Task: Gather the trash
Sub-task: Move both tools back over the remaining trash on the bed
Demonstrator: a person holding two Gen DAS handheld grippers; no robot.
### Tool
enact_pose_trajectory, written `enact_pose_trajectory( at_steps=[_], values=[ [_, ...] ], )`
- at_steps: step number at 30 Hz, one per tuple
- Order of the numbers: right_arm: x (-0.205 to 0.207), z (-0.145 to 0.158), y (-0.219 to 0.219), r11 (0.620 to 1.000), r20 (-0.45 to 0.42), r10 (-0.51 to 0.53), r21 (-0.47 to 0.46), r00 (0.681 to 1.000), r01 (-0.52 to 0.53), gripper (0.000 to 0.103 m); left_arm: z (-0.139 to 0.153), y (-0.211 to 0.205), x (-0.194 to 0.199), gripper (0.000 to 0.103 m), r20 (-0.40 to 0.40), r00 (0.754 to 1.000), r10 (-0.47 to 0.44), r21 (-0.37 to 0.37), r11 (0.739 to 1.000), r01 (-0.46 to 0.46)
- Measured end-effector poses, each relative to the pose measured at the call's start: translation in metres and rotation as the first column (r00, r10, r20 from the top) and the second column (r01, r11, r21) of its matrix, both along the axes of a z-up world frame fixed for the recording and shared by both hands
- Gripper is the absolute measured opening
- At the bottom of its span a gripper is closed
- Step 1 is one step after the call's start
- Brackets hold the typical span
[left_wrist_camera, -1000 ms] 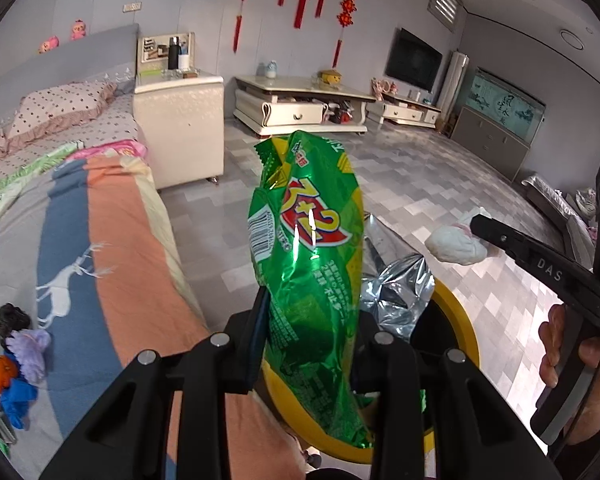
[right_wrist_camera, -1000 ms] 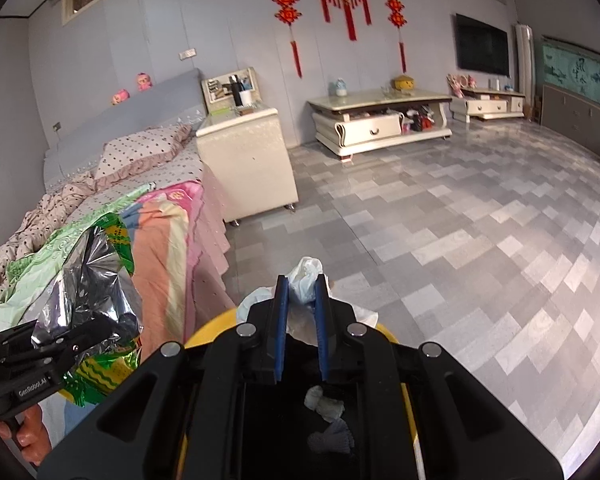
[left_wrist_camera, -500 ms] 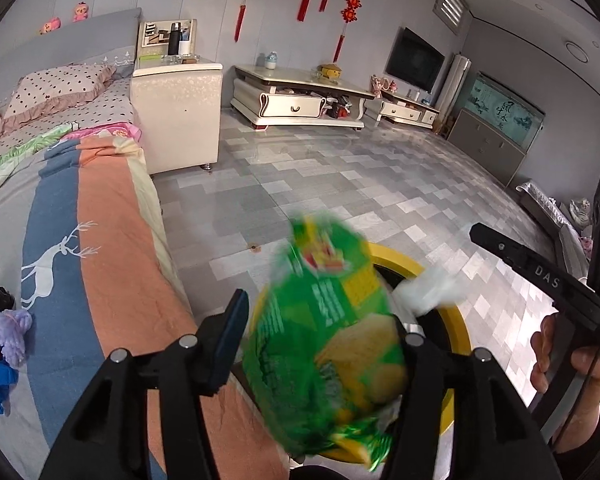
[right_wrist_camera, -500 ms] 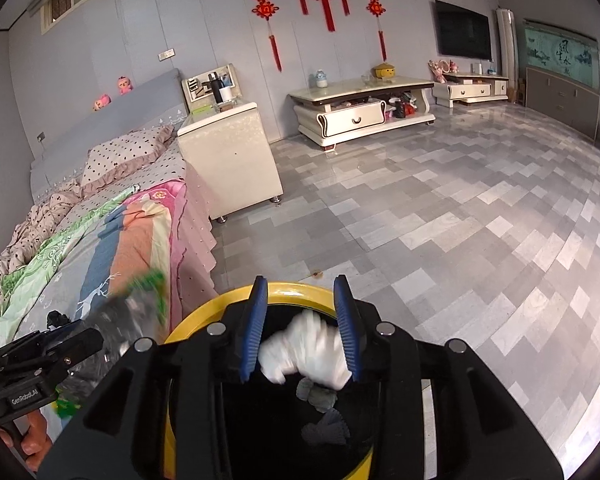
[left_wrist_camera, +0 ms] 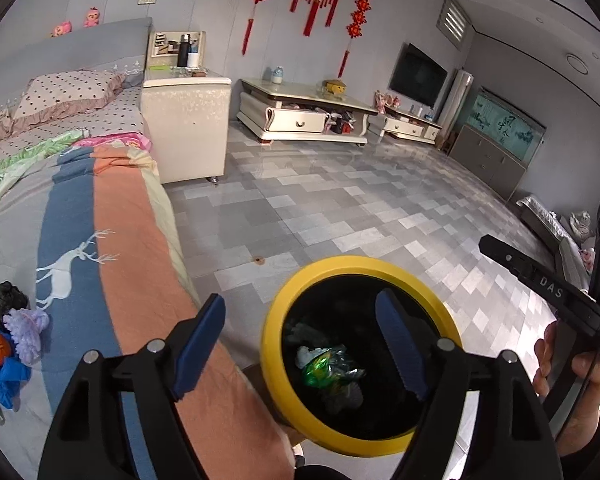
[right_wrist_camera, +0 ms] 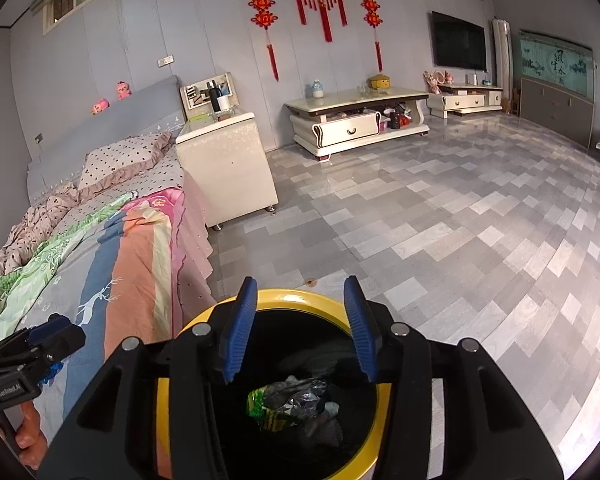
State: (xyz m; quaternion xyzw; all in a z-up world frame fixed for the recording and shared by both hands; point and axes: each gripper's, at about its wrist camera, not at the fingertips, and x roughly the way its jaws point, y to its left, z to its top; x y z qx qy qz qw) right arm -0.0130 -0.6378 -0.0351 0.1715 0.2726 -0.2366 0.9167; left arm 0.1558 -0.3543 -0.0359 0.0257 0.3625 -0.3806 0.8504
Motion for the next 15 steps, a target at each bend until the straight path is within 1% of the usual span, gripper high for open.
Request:
enact_pose_trajectory(
  at_steps=[4,6,8,10,12,15],
  values=[
    [0.006,0.007,0.017,0.999,0.007,0.039,-0.013,0.999,-0.039,0.051,0.009,0.029,0.003,0.081,0.032,0.998,0.049,-0.004,0.999,-0.049],
    [0.012,0.012,0.031,0.997,0.015,0.068,-0.026,0.998,-0.068,0.056,0.016,0.047,0.004,0.084,0.048,0.996,0.080,-0.004,0.997,-0.080],
    [0.021,0.020,0.049,0.993,0.021,0.106,-0.046,0.994,-0.105,0.058,0.021,0.065,0.006,0.086,0.065,0.992,0.107,-0.004,0.994,-0.107],
    [0.030,0.029,0.067,0.988,0.031,0.144,-0.062,0.989,-0.141,0.061,0.028,0.087,0.009,0.088,0.091,0.985,0.145,-0.001,0.989,-0.145],
    [0.040,0.036,0.084,0.982,0.042,0.177,-0.071,0.983,-0.174,0.070,0.034,0.112,0.013,0.091,0.112,0.976,0.186,0.004,0.982,-0.187],
    [0.057,0.046,0.111,0.971,0.053,0.229,-0.075,0.972,-0.225,0.074,0.040,0.152,0.020,0.091,0.129,0.960,0.248,0.011,0.968,-0.251]
  ],
)
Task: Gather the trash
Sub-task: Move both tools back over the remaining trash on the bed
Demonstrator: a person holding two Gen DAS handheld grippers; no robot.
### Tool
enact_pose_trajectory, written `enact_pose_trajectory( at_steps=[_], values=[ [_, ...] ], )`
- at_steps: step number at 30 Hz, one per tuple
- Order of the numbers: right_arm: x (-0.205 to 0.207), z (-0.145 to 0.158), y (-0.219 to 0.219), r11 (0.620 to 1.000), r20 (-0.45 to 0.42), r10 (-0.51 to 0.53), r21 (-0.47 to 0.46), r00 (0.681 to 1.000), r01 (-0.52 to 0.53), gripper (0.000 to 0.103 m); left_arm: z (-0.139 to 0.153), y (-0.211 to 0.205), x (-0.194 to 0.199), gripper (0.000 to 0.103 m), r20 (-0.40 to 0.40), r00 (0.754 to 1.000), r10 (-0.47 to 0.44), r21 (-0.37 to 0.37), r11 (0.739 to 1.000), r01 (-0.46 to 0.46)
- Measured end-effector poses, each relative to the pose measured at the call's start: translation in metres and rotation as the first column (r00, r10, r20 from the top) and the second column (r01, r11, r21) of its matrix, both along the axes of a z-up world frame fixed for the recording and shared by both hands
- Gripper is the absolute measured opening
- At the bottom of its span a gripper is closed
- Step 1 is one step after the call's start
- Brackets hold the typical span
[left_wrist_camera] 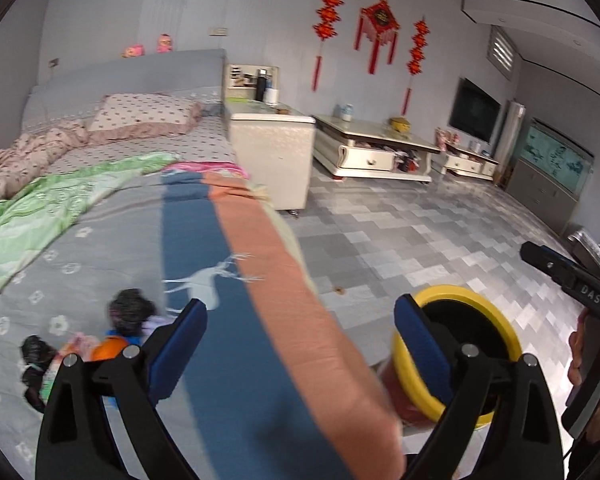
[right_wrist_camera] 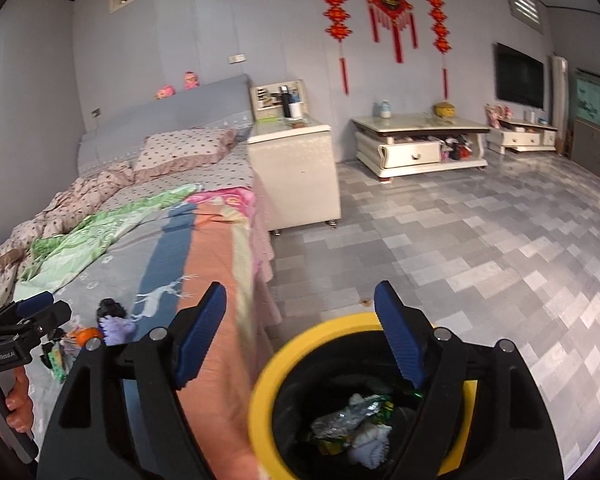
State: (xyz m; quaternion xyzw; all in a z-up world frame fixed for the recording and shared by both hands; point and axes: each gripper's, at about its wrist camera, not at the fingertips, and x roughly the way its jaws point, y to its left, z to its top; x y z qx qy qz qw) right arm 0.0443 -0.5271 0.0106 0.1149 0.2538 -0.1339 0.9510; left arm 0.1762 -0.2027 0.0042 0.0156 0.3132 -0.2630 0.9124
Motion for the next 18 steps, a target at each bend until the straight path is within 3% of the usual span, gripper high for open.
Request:
enact_pose_trajectory(
  at_steps=[7,18],
  values=[
    [0.041,0.015,0.068,0.992,0.005,0.124,-0.012,0.992,-0.124,0.074,0.006,0.095,0.020,0.092,0.013,0.986,0.168,0.016,0.986,-0.168],
    [0.108,0.011,0.161,0.962,-0.039,0.273,0.004,0.961,-0.273,0.074,-0.014,0.209,0.044,0.092,-0.007,0.933,0.360,0.068,0.931,-0.359]
  ],
)
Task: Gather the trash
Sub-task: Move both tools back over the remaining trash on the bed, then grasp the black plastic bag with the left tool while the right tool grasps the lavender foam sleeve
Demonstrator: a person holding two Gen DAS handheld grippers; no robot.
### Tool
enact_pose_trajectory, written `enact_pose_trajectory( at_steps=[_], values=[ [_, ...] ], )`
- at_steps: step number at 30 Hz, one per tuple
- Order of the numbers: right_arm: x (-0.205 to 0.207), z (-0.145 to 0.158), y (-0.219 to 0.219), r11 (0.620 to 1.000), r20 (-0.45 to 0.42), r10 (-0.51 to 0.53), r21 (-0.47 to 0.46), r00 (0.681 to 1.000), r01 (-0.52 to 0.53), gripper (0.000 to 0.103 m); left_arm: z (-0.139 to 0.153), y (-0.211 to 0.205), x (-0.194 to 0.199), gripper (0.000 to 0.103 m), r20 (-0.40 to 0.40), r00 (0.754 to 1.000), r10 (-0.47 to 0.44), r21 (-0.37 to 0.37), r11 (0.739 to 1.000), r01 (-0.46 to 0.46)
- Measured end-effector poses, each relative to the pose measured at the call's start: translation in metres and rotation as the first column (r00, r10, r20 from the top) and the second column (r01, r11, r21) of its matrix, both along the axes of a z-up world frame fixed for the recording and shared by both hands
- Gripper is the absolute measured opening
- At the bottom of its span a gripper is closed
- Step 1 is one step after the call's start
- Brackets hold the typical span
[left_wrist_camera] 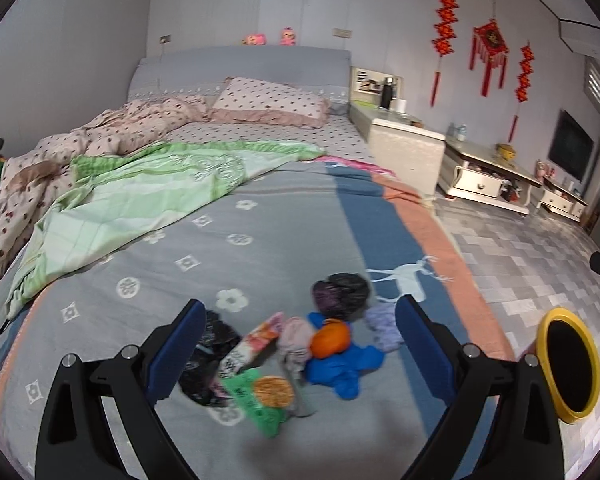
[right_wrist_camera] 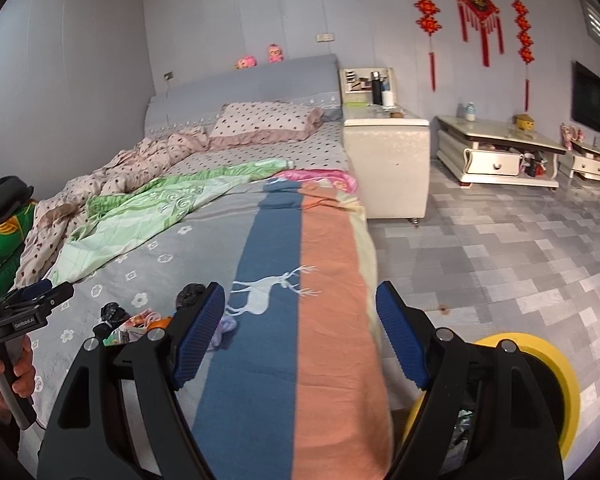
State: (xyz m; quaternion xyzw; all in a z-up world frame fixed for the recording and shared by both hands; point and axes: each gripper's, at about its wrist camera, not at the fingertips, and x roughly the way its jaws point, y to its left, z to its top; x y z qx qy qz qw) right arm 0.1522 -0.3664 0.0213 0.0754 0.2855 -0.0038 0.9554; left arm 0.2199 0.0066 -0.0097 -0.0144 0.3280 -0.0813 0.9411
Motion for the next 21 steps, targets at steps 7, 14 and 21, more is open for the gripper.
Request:
enact_pose_trajectory(
  at_steps=[7,14,21],
  values=[
    [0.043,-0.032,0.046,0.996,-0.063,0.088,0.009,0.994,-0.087,0.074,-0.027,0.045,0.015,0.092,-0.049,0.996,0.072,0.009,0.997,-0.071],
    [0.090,-0.075,0.090,0.986,-0.140,0.163,-0.013,0.977,-0.167,0.074,-0.065,0.076,0.036,0.092,-0.108,0.986,0.124,0.015,0.992,-0.123],
    [0.129,-0.120,0.119,0.976,-0.220,0.200,-0.036,0.955,-0.213,0.074,-0.101,0.097,0.057,0.092,-0.174,0.972,0.160,0.023,0.987,-0.158]
  ],
)
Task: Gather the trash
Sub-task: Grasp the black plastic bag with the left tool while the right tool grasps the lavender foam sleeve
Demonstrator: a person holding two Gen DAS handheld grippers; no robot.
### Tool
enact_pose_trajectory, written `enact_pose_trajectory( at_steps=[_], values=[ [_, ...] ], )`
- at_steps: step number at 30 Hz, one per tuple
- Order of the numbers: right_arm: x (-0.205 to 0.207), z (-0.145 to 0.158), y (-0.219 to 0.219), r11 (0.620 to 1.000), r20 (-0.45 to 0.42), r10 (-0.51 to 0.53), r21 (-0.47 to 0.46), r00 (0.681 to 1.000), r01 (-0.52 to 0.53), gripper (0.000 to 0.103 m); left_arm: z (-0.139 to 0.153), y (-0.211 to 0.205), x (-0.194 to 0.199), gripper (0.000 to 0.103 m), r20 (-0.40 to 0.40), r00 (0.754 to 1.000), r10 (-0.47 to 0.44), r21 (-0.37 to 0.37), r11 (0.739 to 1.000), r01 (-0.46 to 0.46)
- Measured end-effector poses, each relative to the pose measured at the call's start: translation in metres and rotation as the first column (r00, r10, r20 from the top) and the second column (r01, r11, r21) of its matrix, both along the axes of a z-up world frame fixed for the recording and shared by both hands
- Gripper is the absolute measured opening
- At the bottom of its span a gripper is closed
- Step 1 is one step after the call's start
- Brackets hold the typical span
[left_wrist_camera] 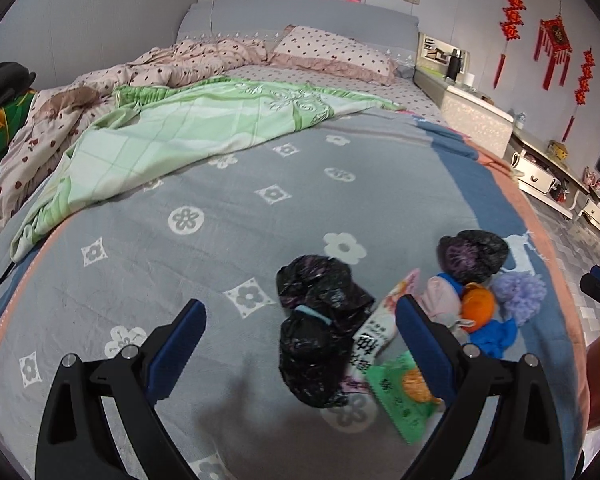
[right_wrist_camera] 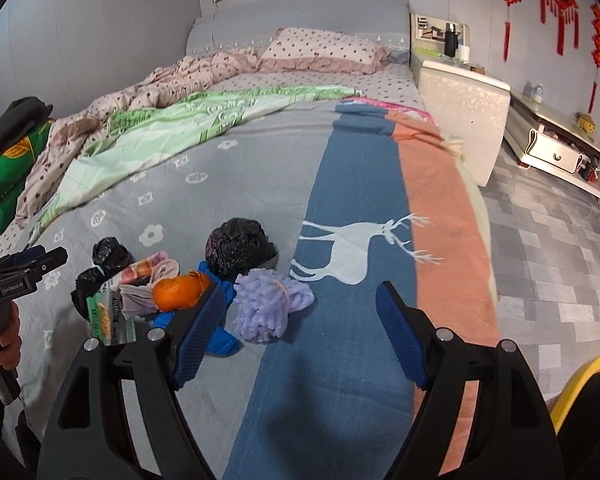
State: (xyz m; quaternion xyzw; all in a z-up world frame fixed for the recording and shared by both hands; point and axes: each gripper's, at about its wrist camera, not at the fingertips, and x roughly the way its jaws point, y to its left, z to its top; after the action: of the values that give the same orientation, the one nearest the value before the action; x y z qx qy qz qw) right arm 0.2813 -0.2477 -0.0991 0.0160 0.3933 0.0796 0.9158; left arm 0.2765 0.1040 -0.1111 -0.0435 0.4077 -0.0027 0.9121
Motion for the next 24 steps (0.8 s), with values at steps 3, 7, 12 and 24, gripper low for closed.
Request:
enact_pose_trajectory(
  at_steps=[3,7,12,24],
  values=[
    [0.013,-0.015,0.005,1.000,-0.030,0.012,-0.010,0.999,-0.012,0.074,-0.014,0.005,0.009,0.092,-0.027,1.000,0.008,-0.004,1.000,-0.008],
    [0.024,-0.028,0.015,0.999,-0.050,0.041,-0.029,0.998,-0.043,0.074,-0.028,0.007,0.019,0.092,-0.054,0.998,0.007,-0.018,1.000,-0.008],
    [0.032,-0.039,0.023,0.996,-0.065,0.069,-0.054,0.995,-0.073,0.074,-0.042,0.008,0.030,0.092,-0.085,0.996,0.004,-0.049,0.999,-0.008],
    [0.058,-0.069,0.034,0.991,-0.139,0.104,-0.065,0.985,-0.114,0.056,-0.067,-0.003,0.042,0.047,-0.138,0.989,-0.060,-0.089,0.995,0.047]
  ],
)
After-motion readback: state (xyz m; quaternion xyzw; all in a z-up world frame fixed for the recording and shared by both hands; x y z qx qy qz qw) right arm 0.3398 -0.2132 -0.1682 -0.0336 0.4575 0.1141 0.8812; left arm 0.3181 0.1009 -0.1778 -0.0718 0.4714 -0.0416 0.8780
